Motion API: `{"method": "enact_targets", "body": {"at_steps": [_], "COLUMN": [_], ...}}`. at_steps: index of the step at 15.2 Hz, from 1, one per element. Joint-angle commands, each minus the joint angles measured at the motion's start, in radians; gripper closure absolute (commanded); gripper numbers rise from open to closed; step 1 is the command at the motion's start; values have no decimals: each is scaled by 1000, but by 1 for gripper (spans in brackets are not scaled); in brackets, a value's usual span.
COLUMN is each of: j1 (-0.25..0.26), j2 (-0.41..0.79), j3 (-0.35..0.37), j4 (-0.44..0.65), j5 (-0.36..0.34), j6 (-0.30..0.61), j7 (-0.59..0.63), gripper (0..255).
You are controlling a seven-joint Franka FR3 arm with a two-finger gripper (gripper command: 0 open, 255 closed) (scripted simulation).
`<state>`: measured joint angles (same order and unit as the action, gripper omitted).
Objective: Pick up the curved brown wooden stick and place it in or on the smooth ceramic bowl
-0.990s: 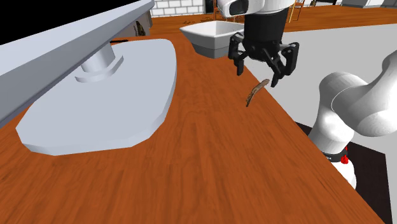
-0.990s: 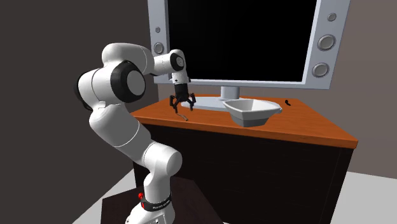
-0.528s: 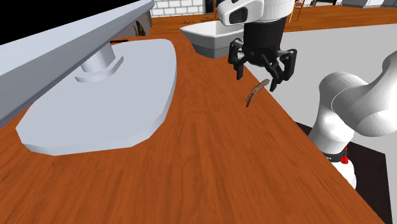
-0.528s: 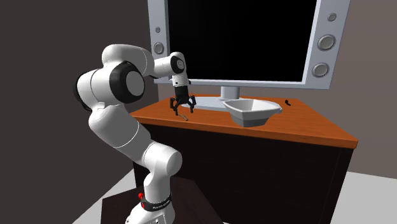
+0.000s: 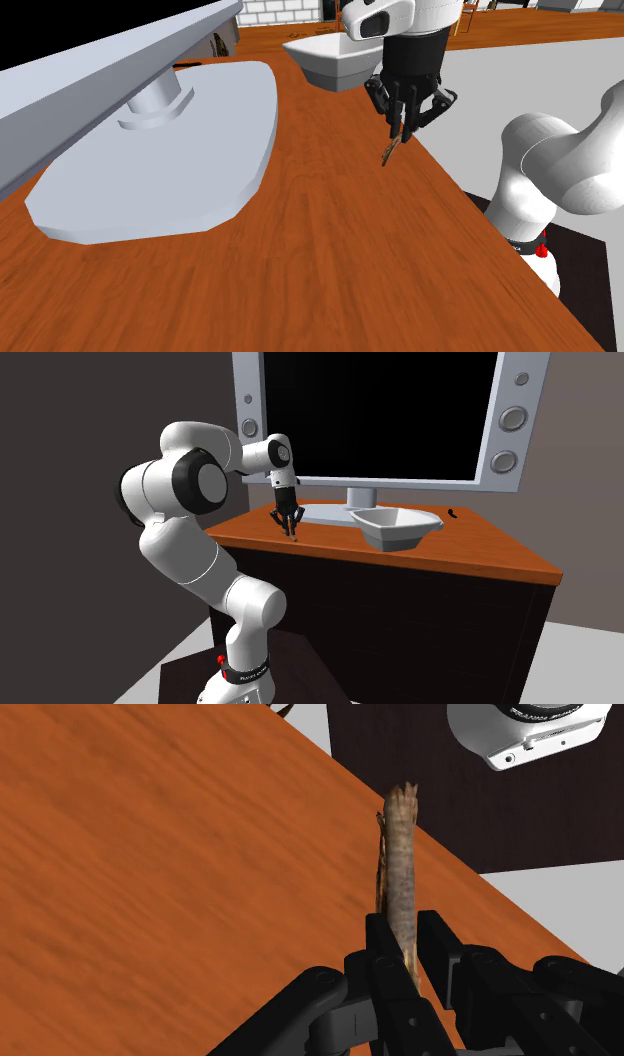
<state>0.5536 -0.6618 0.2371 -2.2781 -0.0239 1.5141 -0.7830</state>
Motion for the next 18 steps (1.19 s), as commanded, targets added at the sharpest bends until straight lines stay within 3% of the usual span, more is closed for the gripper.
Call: {"method": "enact_targets", "body": {"at_steps": [1, 4, 18], "j1": [0, 0, -14], "j2": [0, 0, 53], "j3": [0, 0, -7], "j4": [0, 0, 229], "j5": [0, 0, -16], "j6": [0, 0, -175], "j7": [0, 0, -18], "gripper": [255, 255, 255]}}
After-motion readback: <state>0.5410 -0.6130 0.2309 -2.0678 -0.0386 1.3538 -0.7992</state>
